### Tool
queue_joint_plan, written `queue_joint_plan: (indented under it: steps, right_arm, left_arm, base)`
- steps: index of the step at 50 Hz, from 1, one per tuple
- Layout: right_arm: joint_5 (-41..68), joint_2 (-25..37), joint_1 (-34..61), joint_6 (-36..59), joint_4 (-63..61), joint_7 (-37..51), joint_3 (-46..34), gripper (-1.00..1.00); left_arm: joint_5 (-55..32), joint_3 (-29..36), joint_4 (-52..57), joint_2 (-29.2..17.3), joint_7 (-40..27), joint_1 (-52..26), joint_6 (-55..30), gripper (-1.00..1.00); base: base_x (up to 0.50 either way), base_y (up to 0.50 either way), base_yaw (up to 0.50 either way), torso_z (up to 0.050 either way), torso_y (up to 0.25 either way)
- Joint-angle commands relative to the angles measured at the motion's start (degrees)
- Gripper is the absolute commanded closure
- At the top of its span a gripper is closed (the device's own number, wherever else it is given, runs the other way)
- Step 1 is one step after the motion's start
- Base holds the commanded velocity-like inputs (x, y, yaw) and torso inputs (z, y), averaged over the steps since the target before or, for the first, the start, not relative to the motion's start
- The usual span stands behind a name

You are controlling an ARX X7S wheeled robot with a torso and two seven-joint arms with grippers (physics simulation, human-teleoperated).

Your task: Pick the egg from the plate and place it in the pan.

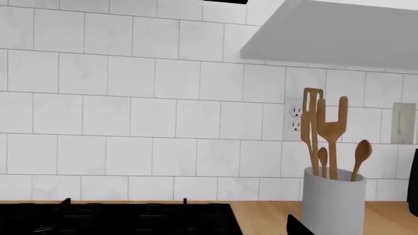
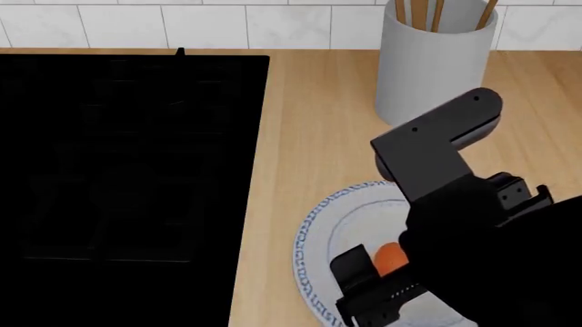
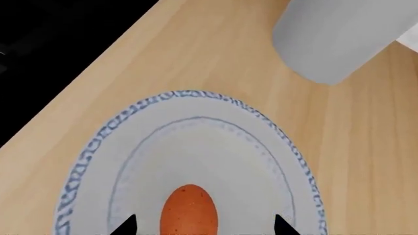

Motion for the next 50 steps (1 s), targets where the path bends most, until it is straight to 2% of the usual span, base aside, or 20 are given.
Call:
queue_joint_plan:
  steps: [1, 14, 47, 48, 50]
  right_arm:
    - [-0.44, -0.53, -1.33, -0.02, 0.57, 0.01, -0.35, -1.00]
    - [-1.32, -1.99, -3.99, -1.33, 1.73, -1.18, -0.44, -1.00]
    - [-1.93, -1.87, -6.30, -0.83, 4.19, -1.09, -1.34, -1.00]
    - [-1.97, -2.01, -6.40, -0.80, 4.27, -1.19, -1.37, 1.00]
    - [-1.87, -2.22, -6.49, -0.82, 4.00, -1.06, -1.30, 1.00]
  left_arm:
    - [-0.22, -0.73, 0.00, -0.23, 0.00, 0.06, -0.04, -1.00]
    - [-1.48, -3.24, 0.00, 0.60, 0.00, 1.39, -1.99, -1.00]
    - [-0.65, -2.15, 0.00, 1.08, 0.00, 1.21, -1.90, -1.00]
    - [-0.61, -2.11, 0.00, 0.97, 0.00, 1.21, -1.74, -1.00]
    - [-0.62, -2.09, 0.00, 0.85, 0.00, 1.13, -1.64, -1.00]
  base:
    - [0.00, 0.00, 0.00, 0.000, 0.000]
    - [0.00, 0.00, 0.00, 0.000, 0.000]
    - [0.00, 0.00, 0.00, 0.000, 0.000]
    - [0.00, 0.00, 0.00, 0.000, 0.000]
    - [0.00, 0.00, 0.00, 0.000, 0.000]
